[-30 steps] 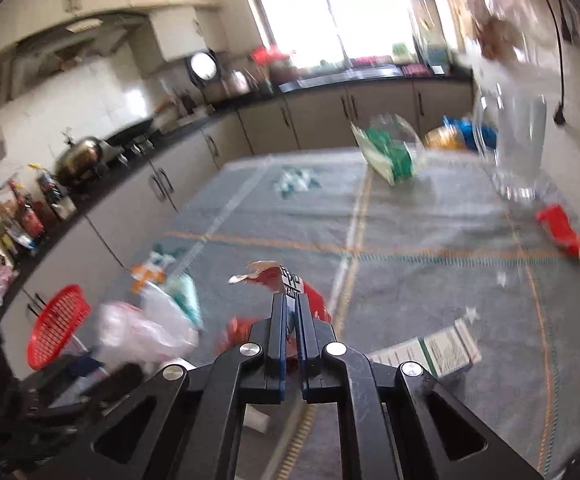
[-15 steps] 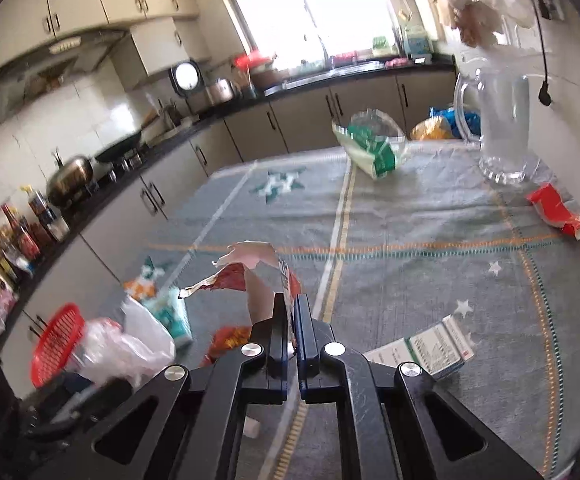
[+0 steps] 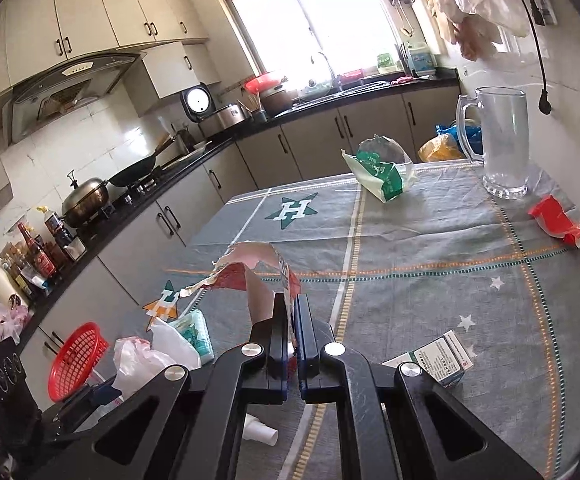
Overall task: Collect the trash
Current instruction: 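Lift the bag bundle with the left gripper while the right lifts the red wrapper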
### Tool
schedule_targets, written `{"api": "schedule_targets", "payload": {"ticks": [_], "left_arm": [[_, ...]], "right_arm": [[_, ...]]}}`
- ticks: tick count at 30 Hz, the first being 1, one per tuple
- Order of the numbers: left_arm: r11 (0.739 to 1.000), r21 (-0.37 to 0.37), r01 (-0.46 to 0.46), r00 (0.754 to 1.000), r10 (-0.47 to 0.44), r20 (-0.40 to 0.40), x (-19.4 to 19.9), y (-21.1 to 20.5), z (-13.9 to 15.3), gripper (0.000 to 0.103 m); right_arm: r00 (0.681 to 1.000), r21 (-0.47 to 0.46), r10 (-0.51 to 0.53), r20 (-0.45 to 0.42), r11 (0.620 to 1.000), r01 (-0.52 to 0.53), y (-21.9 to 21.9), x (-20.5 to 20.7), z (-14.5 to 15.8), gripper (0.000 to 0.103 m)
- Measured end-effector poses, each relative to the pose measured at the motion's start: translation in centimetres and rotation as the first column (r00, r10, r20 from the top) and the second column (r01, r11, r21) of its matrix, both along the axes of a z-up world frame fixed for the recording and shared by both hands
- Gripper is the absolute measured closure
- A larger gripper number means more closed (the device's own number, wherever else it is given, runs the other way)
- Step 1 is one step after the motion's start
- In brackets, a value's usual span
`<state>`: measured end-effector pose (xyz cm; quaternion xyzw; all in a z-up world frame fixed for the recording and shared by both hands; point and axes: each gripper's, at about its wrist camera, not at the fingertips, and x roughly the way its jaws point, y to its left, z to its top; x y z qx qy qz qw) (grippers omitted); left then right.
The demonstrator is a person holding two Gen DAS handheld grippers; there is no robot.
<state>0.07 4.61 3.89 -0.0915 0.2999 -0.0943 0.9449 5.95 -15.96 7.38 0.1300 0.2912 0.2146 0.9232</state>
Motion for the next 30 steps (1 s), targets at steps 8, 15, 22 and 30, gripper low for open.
{"api": "schedule_targets", "payload": {"ticks": [8, 15, 22, 30], "left_arm": [[0.999, 0.014, -0.036, 0.999, 0.036, 0.001, 0.0, 0.2, 0.2, 0.044], [0.996, 0.065, -0.056, 0.998, 0.053, 0.038, -1.8, 0.2, 1.0, 0.044], [0.996, 0.060, -0.061, 0.996, 0.058, 0.062, -3.7, 1.0, 2.0, 0.044], [0.995, 0.041, -0.090, 0.992, 0.085, 0.097, -5.9, 2.8, 3.1, 0.044]], "right_arm": [[1.000, 0.014, -0.020, 0.013, 1.000, 0.020, -0.3, -0.2, 0.4, 0.099], [0.999, 0.073, -0.033, -0.006, 0.997, 0.033, -0.9, -2.6, 0.8, 0.099], [1.000, 0.086, -0.024, -0.003, 0.996, 0.024, -0.6, -5.9, 0.7, 0.098], [1.000, 0.083, 0.014, -0.002, 0.996, -0.014, 1.2, -7.1, 1.4, 0.098]]}}
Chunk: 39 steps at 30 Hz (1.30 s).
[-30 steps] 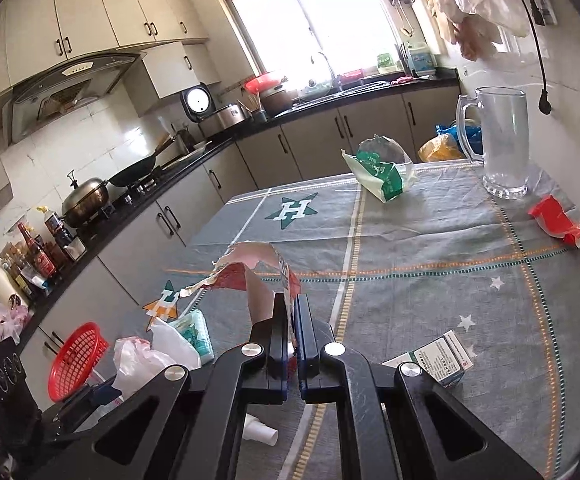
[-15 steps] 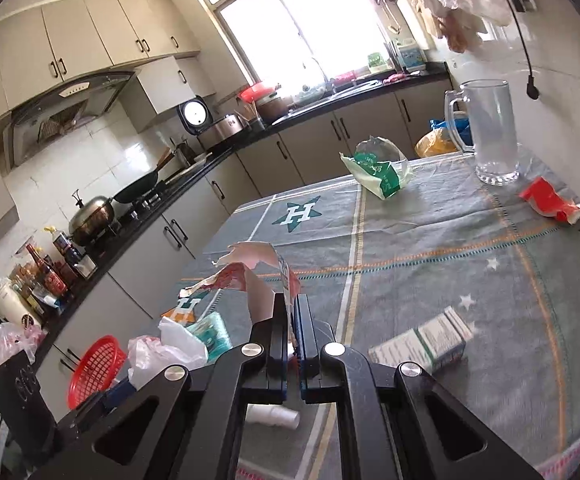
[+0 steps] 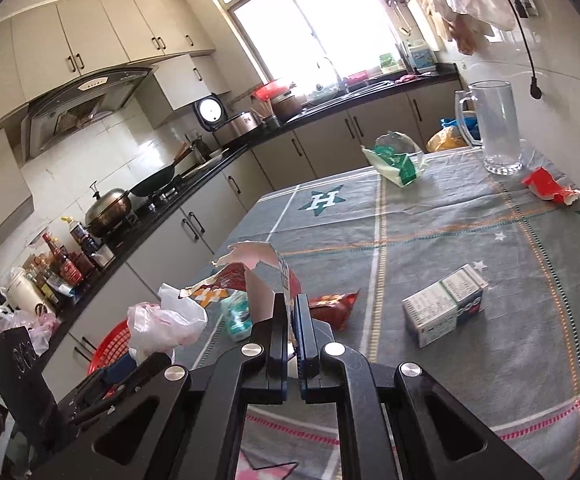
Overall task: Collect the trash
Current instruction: 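Carry the bag bundle and red wrapper in both grippers over the basket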
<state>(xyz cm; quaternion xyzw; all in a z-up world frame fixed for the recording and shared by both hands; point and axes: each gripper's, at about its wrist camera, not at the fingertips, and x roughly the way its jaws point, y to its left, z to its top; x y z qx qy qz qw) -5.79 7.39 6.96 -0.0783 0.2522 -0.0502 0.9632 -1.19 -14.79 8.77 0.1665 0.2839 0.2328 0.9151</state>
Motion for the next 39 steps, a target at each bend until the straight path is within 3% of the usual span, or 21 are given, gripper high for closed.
{"api": "schedule_targets", "payload": {"ticks": [8, 18, 24, 32, 39], "left_arm": [[0.997, -0.028, -0.066, 0.997, 0.067, 0.026, -1.9, 3.8, 0.9, 0.044], [0.976, -0.068, -0.206, 0.977, 0.210, 0.050, -4.9, 11.6, 1.2, 0.044], [0.944, -0.099, -0.314, 0.947, 0.319, 0.041, -6.9, 17.6, 0.2, 0.044], [0.875, -0.123, -0.469, 0.883, 0.468, -0.035, -9.5, 26.2, -2.8, 0.044], [0.850, -0.121, -0.513, 0.858, 0.507, -0.075, -9.2, 28.6, -4.2, 0.044]], "right_arm": [[0.999, -0.017, 0.054, 0.003, 0.998, -0.054, 3.2, -0.5, 0.5, 0.098], [0.983, -0.060, 0.186, -0.005, 0.981, -0.186, 10.8, -0.3, 1.4, 0.098], [0.959, -0.079, 0.282, -0.032, 0.955, -0.284, 16.7, -0.5, 1.5, 0.098], [0.905, -0.116, 0.420, -0.069, 0.898, -0.425, 26.4, -0.7, 1.6, 0.098], [0.873, -0.172, 0.474, -0.112, 0.856, -0.487, 33.8, 0.1, -0.1, 0.097]]}}
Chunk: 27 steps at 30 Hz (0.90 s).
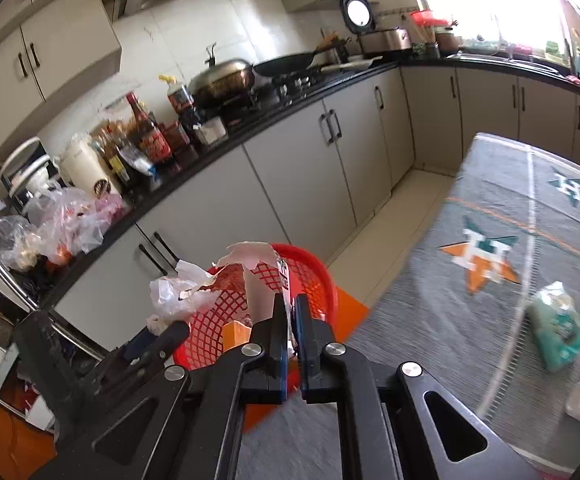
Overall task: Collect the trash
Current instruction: 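Carry the bag bundle and red wrapper in both grippers over the basket, then open both grippers to drop the bag bundle and wrapper into the basket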
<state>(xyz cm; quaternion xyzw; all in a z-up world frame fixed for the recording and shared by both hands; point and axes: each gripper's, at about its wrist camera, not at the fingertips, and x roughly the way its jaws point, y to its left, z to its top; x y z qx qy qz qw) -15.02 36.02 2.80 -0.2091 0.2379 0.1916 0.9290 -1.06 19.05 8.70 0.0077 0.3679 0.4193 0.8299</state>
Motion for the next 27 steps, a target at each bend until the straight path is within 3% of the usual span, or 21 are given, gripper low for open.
{"api": "schedule_targets", "payload": {"ticks": [3, 5, 6, 12, 18, 27], "left_arm": [[1.000, -0.009, -0.013, 1.000, 0.013, -0.023, 0.5, 0.4, -0.7, 0.043], [0.999, -0.023, -0.024, 0.999, 0.024, -0.030, 0.8, 1.0, -0.8, 0.043], [0.999, -0.029, -0.024, 0.999, 0.023, -0.030, 0.7, 0.9, -1.0, 0.043], [0.999, -0.031, -0.027, 0.999, 0.026, -0.034, 0.8, 1.1, -1.0, 0.042], [0.999, -0.031, -0.019, 0.999, 0.018, -0.039, 1.1, 0.6, -0.7, 0.034], [0.999, -0.009, 0.031, 0.999, -0.031, -0.010, 1.3, -2.6, 1.2, 0.033]], "right_arm": [[1.000, -0.038, 0.000, 0.009, 0.999, 0.001, 2.6, 0.7, -1.1, 0.093], [1.000, -0.057, 0.011, -0.007, 0.998, -0.011, 3.6, 1.2, -1.7, 0.064], [1.000, -0.057, 0.012, -0.013, 0.998, -0.013, 3.9, 1.3, -1.9, 0.060], [1.000, -0.023, 0.016, 0.017, 1.000, -0.016, 2.6, 0.8, -1.1, 0.059], [1.000, 0.008, -0.005, 0.008, 1.000, 0.005, -0.2, 0.3, -0.4, 0.058], [0.998, 0.061, -0.058, -0.016, 0.996, 0.059, -5.7, -0.6, -0.1, 0.057]]}}
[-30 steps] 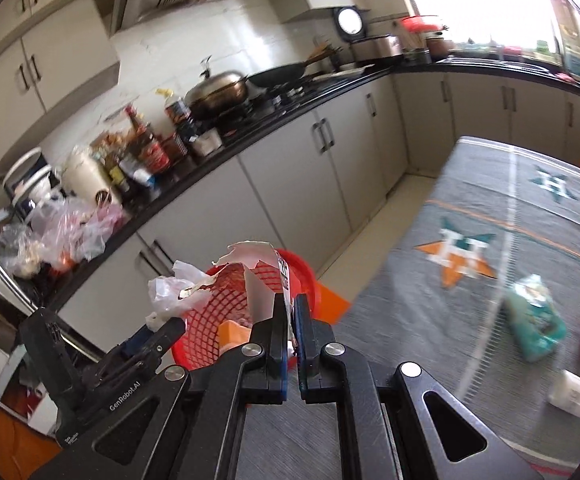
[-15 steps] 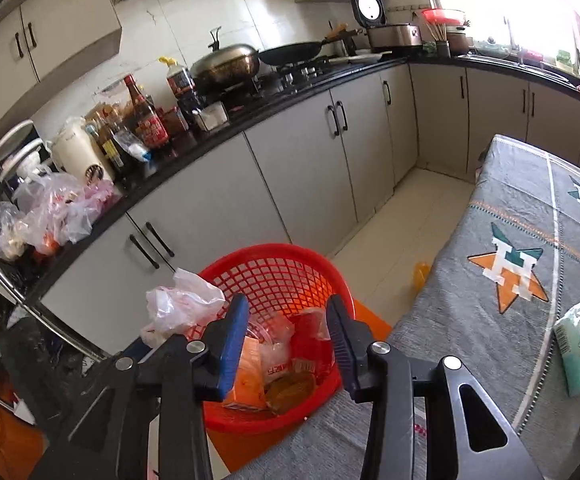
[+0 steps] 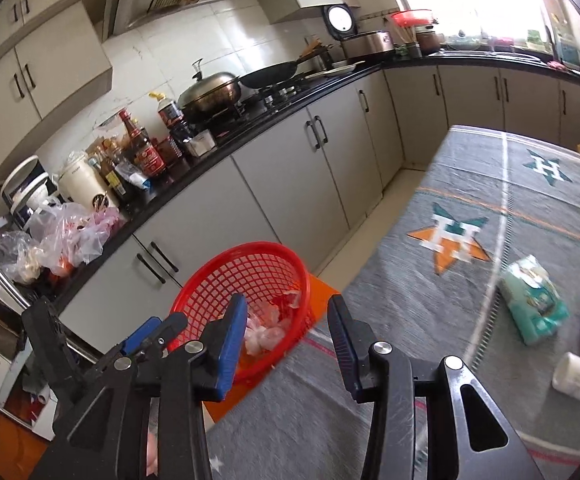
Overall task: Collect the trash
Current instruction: 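Open both grippers to drop the bag bundle and wrapper into the basket, then move both open grippers back over the table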
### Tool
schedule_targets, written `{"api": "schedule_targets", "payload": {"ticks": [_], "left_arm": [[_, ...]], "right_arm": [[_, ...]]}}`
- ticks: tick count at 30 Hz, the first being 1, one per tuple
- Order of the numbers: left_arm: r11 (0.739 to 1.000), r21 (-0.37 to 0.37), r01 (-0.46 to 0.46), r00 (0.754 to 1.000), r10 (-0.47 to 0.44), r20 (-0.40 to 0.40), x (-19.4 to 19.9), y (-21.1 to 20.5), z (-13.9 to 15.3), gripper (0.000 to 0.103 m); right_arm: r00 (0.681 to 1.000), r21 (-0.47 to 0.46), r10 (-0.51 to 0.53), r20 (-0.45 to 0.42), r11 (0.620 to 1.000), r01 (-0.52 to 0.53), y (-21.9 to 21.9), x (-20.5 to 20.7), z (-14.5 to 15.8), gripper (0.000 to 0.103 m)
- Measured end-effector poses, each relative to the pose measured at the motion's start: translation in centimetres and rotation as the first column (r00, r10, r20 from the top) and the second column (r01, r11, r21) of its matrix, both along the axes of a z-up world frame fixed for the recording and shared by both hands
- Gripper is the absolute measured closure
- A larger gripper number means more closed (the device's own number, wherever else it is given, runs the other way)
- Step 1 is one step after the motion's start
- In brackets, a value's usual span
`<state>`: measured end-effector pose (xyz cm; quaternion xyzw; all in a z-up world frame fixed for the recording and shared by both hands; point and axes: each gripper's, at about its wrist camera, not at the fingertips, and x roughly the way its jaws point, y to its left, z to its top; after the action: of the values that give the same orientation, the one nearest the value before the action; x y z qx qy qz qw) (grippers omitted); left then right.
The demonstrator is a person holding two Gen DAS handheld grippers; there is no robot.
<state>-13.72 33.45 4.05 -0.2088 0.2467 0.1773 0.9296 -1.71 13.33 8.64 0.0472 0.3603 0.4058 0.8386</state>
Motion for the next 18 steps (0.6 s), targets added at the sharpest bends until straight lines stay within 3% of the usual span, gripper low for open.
{"api": "schedule_targets", "payload": {"ticks": [10, 18], "left_arm": [[0.989, 0.047, 0.142, 0.990, -0.142, -0.016, 2.0, -6.5, 1.4, 0.032], [0.952, 0.087, 0.294, 0.955, -0.290, -0.060, 3.6, -12.8, 1.8, 0.031]], "right_arm": [[0.997, 0.039, -0.074, -0.033, 0.996, 0.075, -6.5, 0.2, -0.8, 0.057], [0.988, 0.006, -0.150, -0.028, 0.989, 0.151, -14.0, 1.6, -1.6, 0.057]]}}
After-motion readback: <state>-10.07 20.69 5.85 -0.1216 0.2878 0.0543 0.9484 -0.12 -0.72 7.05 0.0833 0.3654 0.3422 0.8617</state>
